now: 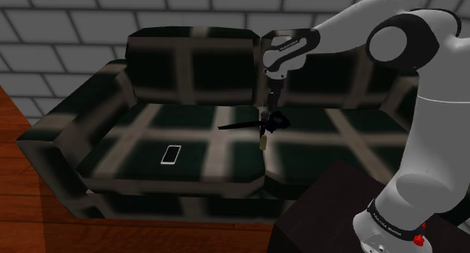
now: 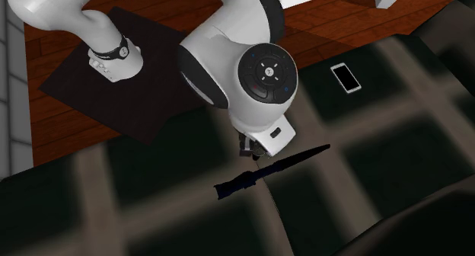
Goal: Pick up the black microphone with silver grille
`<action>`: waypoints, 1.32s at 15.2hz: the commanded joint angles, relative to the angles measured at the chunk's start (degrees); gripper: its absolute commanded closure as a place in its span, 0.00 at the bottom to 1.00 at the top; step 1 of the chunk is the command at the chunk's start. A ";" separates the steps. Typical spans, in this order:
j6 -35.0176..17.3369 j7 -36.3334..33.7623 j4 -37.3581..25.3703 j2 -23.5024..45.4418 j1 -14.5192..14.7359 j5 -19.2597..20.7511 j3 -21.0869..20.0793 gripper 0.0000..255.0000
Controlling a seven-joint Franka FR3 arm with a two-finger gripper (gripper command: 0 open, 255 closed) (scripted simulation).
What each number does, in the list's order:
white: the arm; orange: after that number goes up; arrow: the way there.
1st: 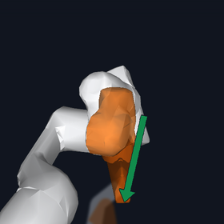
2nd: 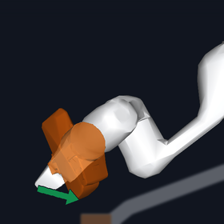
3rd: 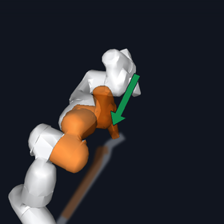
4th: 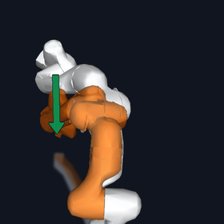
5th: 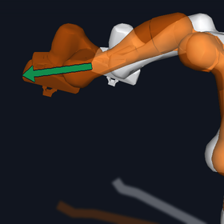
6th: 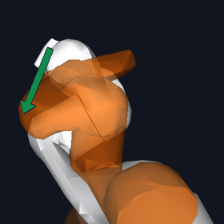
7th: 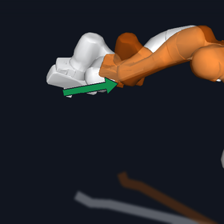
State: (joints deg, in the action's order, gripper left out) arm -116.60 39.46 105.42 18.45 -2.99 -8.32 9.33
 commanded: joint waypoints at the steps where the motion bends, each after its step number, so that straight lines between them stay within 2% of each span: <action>1: 0.43 2.21 -5.44 4.99 -0.85 -0.89 -0.36 0.00; 4: 1.63 4.50 -13.41 11.67 -1.96 -1.75 -1.09 0.00; 13: -2.74 5.16 -11.87 14.55 -2.13 -2.38 -1.46 0.00; 14: -2.78 5.20 -11.78 14.51 -2.15 -2.38 -1.45 1.00; 20: -2.70 5.21 -11.91 14.55 -2.17 -2.38 -1.45 1.00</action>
State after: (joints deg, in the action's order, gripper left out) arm -119.29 44.67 93.48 32.97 -5.14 -10.71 7.86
